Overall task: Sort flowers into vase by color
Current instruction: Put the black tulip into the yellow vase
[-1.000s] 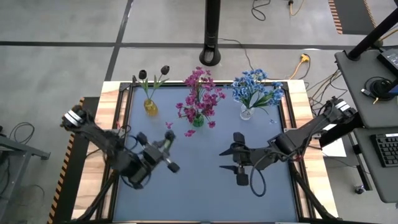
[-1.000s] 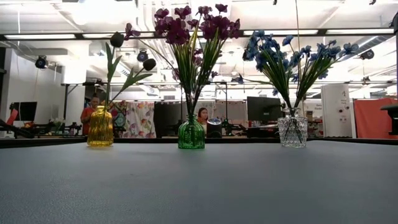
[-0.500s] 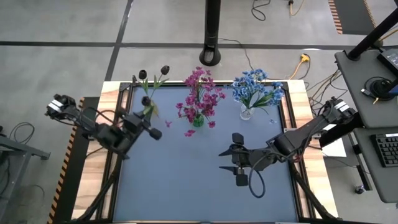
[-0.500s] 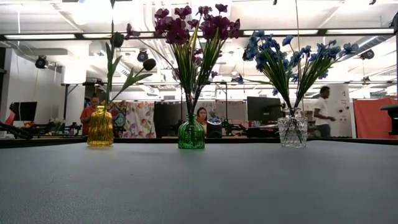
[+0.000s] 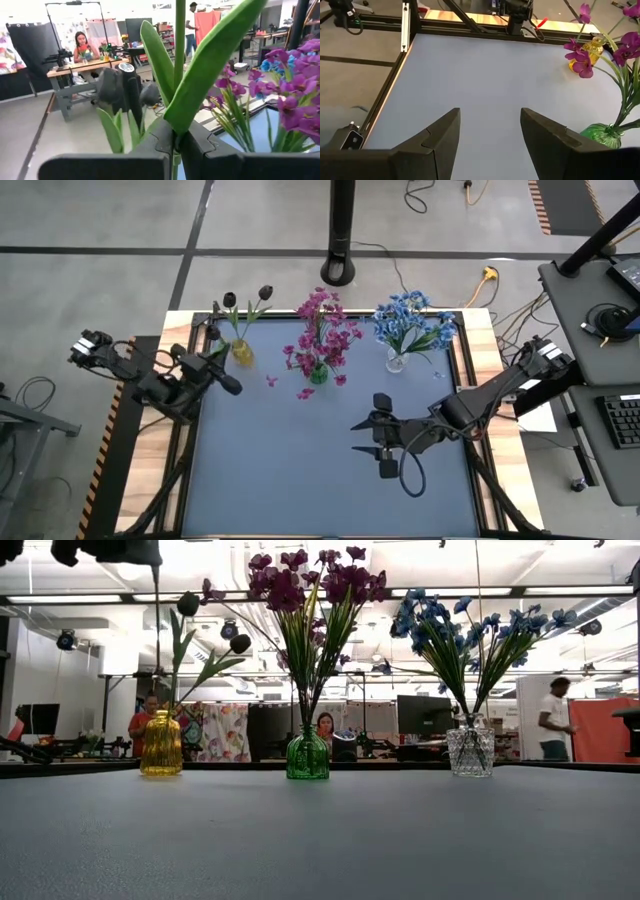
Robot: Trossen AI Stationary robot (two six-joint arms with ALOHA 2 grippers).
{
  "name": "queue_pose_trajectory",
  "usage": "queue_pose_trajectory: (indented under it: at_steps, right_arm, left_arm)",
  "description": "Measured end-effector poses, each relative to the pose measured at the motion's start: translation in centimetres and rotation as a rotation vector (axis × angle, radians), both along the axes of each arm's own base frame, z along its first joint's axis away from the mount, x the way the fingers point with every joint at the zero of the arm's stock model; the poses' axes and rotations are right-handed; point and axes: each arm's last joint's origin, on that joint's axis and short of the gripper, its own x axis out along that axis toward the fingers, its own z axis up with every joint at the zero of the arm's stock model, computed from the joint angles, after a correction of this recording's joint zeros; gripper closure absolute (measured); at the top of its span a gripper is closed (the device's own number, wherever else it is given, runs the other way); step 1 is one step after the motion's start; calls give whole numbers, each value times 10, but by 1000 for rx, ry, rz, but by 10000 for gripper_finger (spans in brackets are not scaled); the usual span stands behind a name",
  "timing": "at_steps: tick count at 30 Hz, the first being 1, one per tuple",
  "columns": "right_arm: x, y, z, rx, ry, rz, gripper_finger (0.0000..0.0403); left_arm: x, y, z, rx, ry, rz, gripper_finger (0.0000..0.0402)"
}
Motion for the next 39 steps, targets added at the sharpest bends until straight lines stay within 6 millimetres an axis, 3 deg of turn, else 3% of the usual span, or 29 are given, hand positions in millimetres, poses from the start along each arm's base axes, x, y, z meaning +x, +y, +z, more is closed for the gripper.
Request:
queue_pose_trajectory:
  at_steps: [23,39]
  right_arm:
    - [3,-7,1,-26,-16,-65,202]
    - [6,-13,1,-33,-15,-81,202]
  left_arm:
    - [-3,49,10,118,2,266,401]
    - [-1,56,-4,55,-100,325,401]
